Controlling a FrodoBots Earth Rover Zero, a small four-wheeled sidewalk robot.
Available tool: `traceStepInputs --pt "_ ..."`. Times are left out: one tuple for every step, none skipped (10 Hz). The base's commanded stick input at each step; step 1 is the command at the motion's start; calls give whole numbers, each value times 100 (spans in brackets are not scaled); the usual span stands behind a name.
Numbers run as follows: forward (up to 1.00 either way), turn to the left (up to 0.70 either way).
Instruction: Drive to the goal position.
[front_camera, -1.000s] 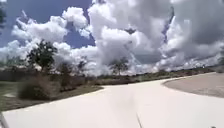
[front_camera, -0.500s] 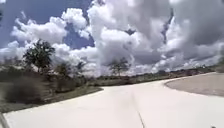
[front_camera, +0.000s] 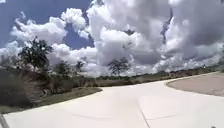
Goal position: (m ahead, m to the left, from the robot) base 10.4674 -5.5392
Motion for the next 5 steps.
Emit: traceStepInputs --pt "70 0" --pt "70 0" --pt "70 0" --pt "70 0" --pt "70 -4"
